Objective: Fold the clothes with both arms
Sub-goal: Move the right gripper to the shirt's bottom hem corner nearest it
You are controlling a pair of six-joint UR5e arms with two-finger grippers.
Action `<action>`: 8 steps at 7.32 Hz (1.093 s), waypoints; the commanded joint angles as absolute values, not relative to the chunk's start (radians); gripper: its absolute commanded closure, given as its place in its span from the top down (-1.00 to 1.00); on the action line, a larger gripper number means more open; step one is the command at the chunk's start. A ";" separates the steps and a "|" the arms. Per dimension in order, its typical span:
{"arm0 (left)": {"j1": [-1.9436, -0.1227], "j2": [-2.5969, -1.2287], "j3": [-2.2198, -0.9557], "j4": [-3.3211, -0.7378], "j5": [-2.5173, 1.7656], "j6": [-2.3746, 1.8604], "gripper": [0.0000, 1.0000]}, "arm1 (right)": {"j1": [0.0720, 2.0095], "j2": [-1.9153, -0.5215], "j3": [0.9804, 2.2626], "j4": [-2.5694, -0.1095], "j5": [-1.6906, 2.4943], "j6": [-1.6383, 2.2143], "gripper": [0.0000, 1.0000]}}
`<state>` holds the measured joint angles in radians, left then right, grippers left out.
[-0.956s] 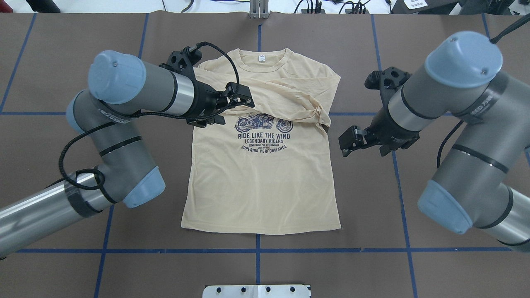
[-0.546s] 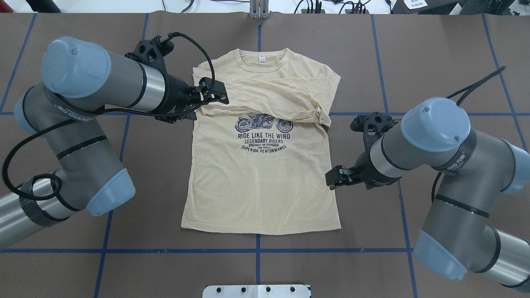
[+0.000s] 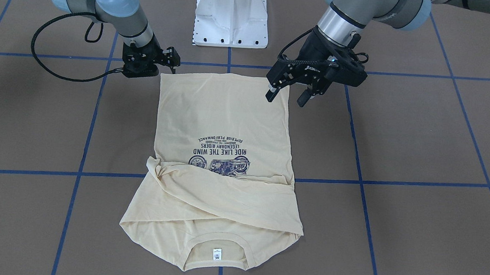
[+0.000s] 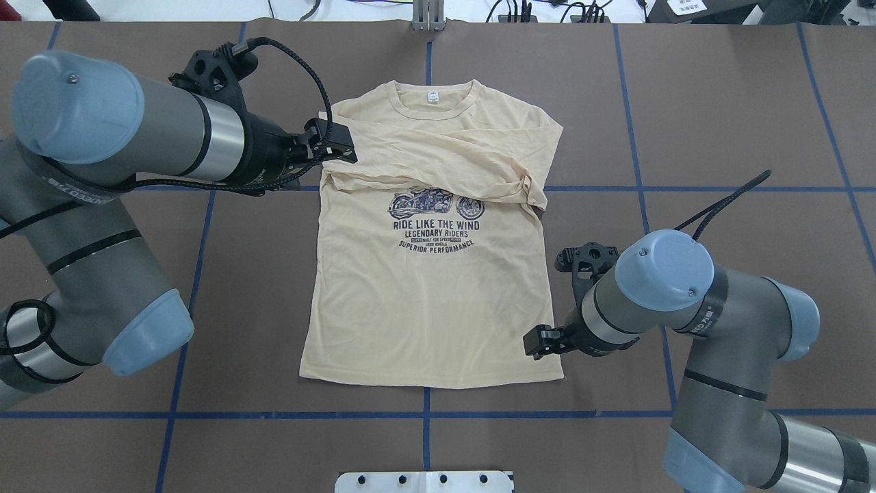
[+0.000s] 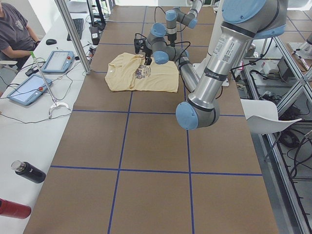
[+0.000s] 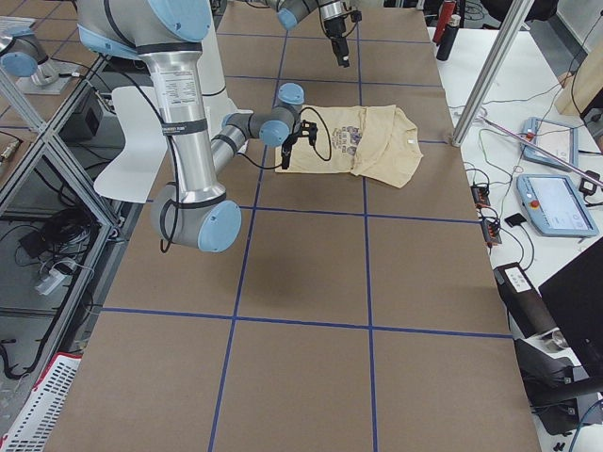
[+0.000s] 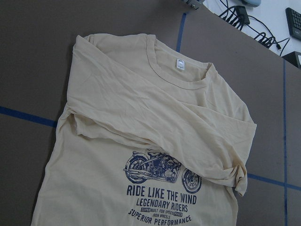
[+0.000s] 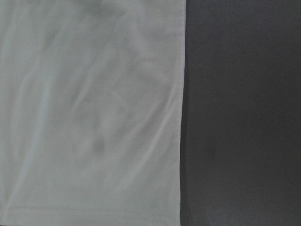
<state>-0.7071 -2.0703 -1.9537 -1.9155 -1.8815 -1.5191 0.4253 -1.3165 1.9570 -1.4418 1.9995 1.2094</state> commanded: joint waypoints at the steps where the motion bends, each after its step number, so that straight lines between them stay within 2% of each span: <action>1: -0.706 -2.072 -1.963 -1.901 -1.868 -1.519 0.98 | 0.394 -1.293 1.915 -1.442 1.997 1.210 0.96; 5: -0.703 -2.071 -1.963 -1.901 -1.868 -1.519 0.98 | 0.359 -1.269 1.873 -1.443 1.996 1.272 0.78; 8: -0.703 -2.069 -1.963 -1.902 -1.868 -1.519 0.98 | 0.364 -1.269 1.871 -1.443 1.997 1.270 0.74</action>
